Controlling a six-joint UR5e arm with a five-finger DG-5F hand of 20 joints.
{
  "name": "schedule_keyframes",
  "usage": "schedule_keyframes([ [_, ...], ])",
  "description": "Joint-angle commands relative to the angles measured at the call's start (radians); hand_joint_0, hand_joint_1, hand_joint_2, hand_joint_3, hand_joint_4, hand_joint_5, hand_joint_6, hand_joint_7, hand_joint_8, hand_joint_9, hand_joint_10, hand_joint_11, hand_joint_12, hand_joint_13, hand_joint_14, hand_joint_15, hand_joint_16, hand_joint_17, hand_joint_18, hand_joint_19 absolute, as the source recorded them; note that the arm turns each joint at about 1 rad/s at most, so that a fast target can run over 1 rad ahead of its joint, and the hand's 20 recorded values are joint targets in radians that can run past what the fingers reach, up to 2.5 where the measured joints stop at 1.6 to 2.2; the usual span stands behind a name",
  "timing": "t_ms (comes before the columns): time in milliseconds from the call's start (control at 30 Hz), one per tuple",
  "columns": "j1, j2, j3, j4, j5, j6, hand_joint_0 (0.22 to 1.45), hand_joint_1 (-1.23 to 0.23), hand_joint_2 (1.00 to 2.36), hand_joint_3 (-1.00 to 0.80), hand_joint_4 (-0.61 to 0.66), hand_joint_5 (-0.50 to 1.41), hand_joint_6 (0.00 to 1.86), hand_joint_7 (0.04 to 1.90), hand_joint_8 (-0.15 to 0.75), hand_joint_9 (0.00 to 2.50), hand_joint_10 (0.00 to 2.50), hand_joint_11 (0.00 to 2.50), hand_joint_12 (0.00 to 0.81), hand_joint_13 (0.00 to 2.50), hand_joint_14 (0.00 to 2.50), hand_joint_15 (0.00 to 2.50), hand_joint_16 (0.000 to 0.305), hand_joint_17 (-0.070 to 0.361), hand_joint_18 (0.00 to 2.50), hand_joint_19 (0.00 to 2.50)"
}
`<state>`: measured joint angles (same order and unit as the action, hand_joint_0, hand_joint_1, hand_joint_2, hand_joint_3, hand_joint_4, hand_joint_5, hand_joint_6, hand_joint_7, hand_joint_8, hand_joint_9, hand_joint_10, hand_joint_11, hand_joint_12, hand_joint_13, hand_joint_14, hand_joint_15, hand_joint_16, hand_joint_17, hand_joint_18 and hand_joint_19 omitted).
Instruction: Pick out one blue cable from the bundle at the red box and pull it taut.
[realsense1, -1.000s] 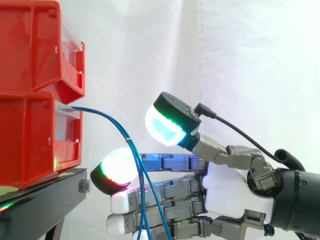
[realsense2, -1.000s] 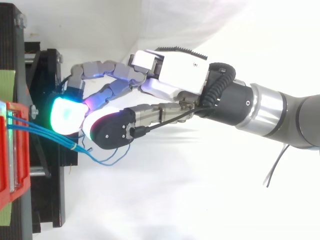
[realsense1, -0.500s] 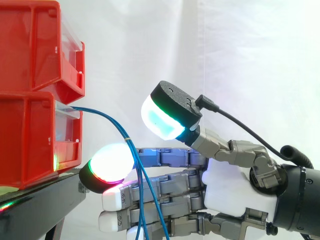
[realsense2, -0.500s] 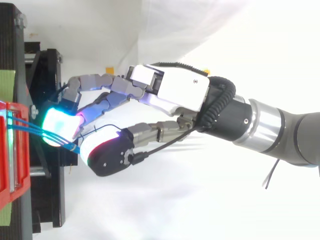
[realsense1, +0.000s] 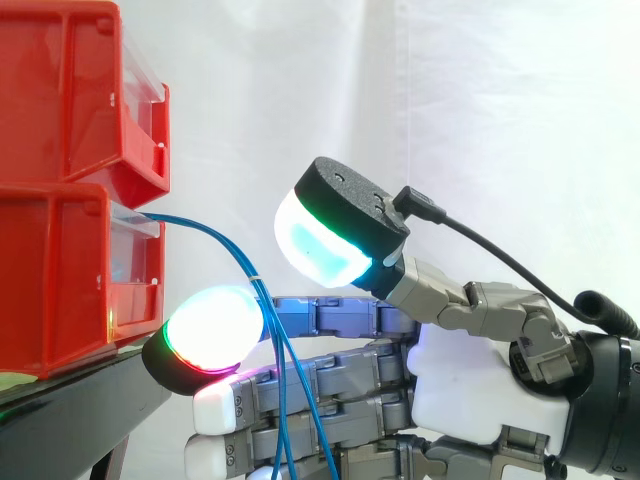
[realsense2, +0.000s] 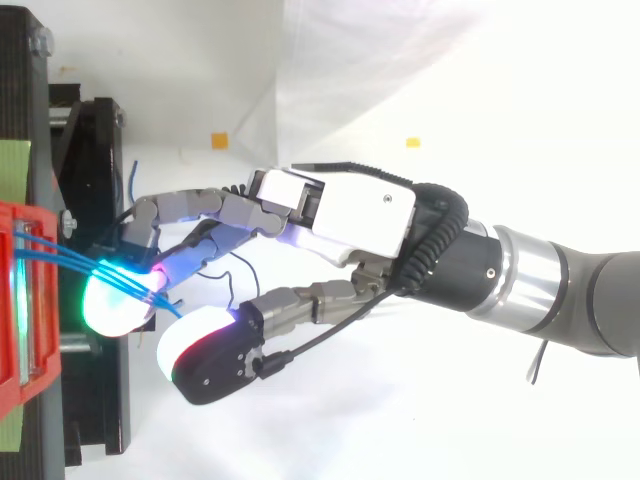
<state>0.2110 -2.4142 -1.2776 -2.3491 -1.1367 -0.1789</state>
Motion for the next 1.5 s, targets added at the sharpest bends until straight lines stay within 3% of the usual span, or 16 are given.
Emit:
schedule_keyframes([
  [0, 0.002, 0.000, 0.000, -0.002, 0.000, 0.004, 0.58, -0.58, 1.01, -0.40, 0.13, -0.11, 0.50, 1.22, 0.214, 0.82, 0.02, 0.44, 0.317, 0.73, 0.02, 0.36, 0.050, 0.113, 0.56, 0.65],
  [333, -0.007, 0.001, 0.000, -0.009, -0.003, 0.025, 0.60, -0.56, 1.01, -0.37, 0.11, -0.11, 0.50, 1.25, 0.212, 0.83, 0.02, 0.46, 0.316, 0.73, 0.02, 0.36, 0.050, 0.112, 0.56, 0.65],
  [700, -0.007, 0.000, 0.000, -0.007, -0.002, 0.025, 0.62, -0.59, 1.01, -0.31, 0.10, -0.10, 0.50, 1.32, 0.211, 0.84, 0.02, 0.45, 0.316, 0.74, 0.02, 0.36, 0.050, 0.112, 0.57, 0.65],
  [933, 0.005, 0.001, 0.000, -0.006, 0.002, 0.025, 0.62, -0.59, 1.01, -0.32, 0.11, -0.10, 0.50, 1.34, 0.210, 0.84, 0.02, 0.46, 0.315, 0.74, 0.02, 0.36, 0.050, 0.112, 0.57, 0.65],
  [1467, -0.001, 0.001, 0.000, -0.009, -0.005, 0.029, 0.63, -0.61, 1.02, -0.20, 0.11, -0.10, 0.55, 1.33, 0.214, 0.84, 0.02, 0.48, 0.314, 0.74, 0.02, 0.36, 0.049, 0.111, 0.58, 0.65],
])
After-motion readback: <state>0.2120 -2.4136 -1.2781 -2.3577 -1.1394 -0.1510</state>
